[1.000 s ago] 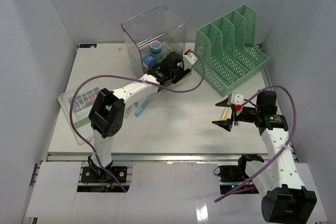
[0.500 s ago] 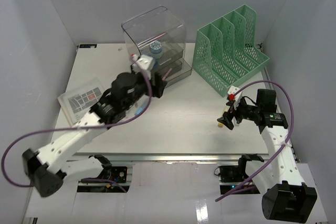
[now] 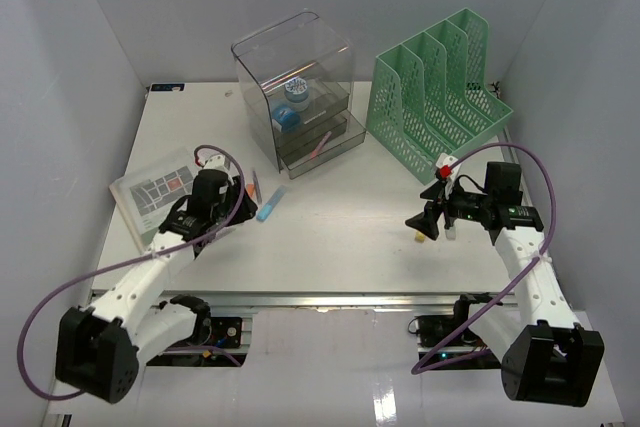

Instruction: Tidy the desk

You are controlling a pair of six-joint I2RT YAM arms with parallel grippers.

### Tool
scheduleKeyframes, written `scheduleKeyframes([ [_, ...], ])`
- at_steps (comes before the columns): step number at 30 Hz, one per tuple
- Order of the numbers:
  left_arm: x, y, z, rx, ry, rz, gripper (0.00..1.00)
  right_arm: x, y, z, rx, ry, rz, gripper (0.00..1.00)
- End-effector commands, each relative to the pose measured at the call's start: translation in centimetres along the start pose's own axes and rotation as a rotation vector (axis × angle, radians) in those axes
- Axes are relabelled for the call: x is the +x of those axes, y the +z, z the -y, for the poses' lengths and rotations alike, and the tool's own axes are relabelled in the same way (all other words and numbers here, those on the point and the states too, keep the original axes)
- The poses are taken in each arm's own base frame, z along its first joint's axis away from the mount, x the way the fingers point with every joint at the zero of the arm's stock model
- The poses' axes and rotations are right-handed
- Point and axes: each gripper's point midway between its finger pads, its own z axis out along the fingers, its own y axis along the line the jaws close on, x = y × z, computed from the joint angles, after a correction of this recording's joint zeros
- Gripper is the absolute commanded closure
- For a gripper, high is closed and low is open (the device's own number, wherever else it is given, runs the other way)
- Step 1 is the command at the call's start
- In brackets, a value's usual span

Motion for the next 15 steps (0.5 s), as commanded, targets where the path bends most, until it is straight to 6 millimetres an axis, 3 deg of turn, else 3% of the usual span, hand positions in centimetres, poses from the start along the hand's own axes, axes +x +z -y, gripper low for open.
scheduleKeyframes([
  [1, -2.0, 1.8, 0.9, 0.021, -0.006, -0.033, 0.52, -0.9, 0.4, -0.1, -0.017, -0.016, 0.055, 0.09],
  [3, -1.8, 3.6, 0.1, -0.027, 0.012, -0.080, 0.52, -0.7, 0.5, 0.0, -0.010, -0.024, 0.058, 0.09],
  [4, -2.8, 4.1, 0.4, -0.028, 0.017, -0.074, 0.52, -0.4, 0.5, 0.0, -0.009, -0.020, 0.055, 0.09],
  [12, -3.2, 8.6, 0.5, -0.077, 0.061, -0.176, 0.51, -0.3, 0.5, -0.2, -0.011, -0.035, 0.058, 0.08],
  [15, -3.5, 10.2, -0.7, -0.161, 0.059, -0.195, 0.51, -0.4, 0.4, -0.4, -0.012, -0.046, 0.065, 0.08],
])
